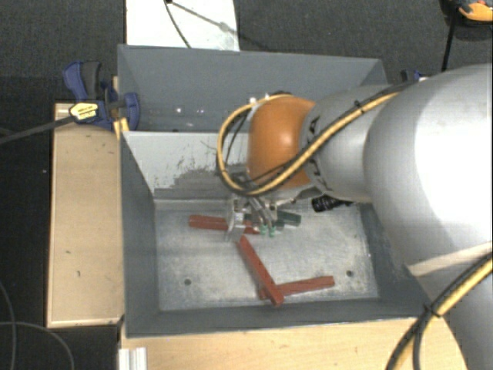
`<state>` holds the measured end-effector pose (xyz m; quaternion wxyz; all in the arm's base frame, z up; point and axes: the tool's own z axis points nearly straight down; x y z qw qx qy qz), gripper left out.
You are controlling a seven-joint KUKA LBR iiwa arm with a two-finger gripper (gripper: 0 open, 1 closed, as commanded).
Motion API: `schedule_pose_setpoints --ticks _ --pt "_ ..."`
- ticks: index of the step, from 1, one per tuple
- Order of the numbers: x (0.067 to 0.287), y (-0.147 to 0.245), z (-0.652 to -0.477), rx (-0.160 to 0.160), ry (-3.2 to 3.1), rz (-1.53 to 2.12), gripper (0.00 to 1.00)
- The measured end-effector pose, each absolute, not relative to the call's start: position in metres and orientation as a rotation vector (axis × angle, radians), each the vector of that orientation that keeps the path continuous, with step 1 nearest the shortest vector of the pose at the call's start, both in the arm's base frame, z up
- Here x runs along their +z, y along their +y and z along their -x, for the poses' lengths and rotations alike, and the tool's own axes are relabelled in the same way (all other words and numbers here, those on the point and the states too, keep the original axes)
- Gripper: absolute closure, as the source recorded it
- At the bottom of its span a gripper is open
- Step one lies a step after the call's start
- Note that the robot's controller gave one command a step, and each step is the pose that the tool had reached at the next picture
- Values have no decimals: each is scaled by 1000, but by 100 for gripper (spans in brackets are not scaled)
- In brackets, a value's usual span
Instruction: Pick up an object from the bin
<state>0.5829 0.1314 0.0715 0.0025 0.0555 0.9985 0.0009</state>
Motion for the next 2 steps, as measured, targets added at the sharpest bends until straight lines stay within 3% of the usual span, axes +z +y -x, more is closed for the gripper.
schedule_pose_setpoints --ticks 1,2 --pt "71 131 -582 2 3134 -172 0" --pt "71 131 -582 2 3134 -170 100"
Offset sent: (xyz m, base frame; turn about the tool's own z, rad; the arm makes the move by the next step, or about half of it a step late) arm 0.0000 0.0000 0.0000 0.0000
